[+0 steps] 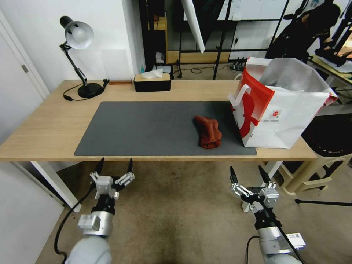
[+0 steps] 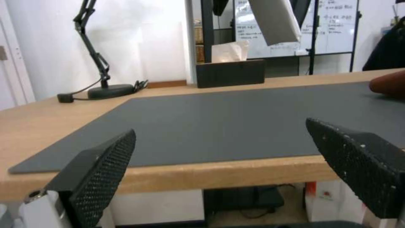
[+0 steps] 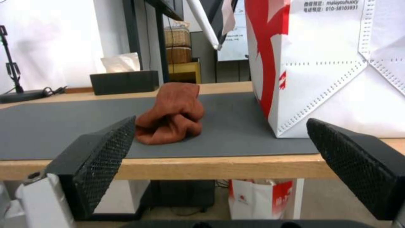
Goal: Sweep shrimp from table into container with towel, then put container into takeout bag.
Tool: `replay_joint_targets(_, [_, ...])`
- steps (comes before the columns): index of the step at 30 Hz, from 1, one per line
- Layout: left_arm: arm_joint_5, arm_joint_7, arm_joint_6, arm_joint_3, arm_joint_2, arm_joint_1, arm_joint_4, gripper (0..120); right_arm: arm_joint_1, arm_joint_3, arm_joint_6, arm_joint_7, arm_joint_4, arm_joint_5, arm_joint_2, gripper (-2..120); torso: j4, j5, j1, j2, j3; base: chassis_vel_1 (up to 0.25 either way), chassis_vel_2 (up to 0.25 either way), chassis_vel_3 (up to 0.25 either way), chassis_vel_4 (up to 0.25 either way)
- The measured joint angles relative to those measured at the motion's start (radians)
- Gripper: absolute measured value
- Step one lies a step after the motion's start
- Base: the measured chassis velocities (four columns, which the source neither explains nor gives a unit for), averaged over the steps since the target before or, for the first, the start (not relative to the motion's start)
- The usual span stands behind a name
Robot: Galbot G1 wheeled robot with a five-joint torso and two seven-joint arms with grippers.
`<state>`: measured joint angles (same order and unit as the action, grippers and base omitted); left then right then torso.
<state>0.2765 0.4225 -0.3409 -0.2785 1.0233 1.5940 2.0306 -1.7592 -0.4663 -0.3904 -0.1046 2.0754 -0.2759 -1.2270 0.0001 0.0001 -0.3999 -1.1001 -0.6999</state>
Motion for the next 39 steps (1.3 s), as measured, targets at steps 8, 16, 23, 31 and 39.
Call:
replay_joint_targets(8, [-0.073,0.001,-0.049,-0.004,0.088,0.055,-0.045,100,0.001,0.003,0.009,0.01,-0.013,-0.009,0.005,100,-0.0002,-0.0002,0.0,0.0,0.0,0.0,0.0,0.0,0.0])
replay_joint_targets(16, [-0.071,-0.01,-0.075,-0.01,0.109,0.068,-0.052,100,-0.001,0.005,0.001,0.034,-0.026,-0.015,0.007,100,-0.0002,-0.0001,0.0,0.0,0.0,0.0,0.0,0.0,0.0])
replay_joint_targets(23, [-0.045,-0.023,-0.076,-0.015,0.107,0.074,-0.041,100,-0.003,0.007,-0.003,0.046,-0.028,-0.021,0.006,100,-0.0001,-0.0002,0.0,0.0,0.0,0.0,0.0,0.0,0.0])
replay_joint_targets(31, [-0.043,-0.023,-0.076,-0.015,0.106,0.072,-0.04,100,-0.003,0.007,-0.004,0.046,-0.028,-0.022,0.006,100,-0.0001,-0.0002,0.0,0.0,0.0,0.0,0.0,0.0,0.0])
replay_joint_targets(39, [-0.042,-0.023,-0.075,-0.015,0.105,0.072,-0.039,100,-0.003,0.007,-0.005,0.046,-0.028,-0.022,0.006,100,-0.0001,-0.0001,0.0,0.0,0.0,0.0,0.0,0.0,0.0])
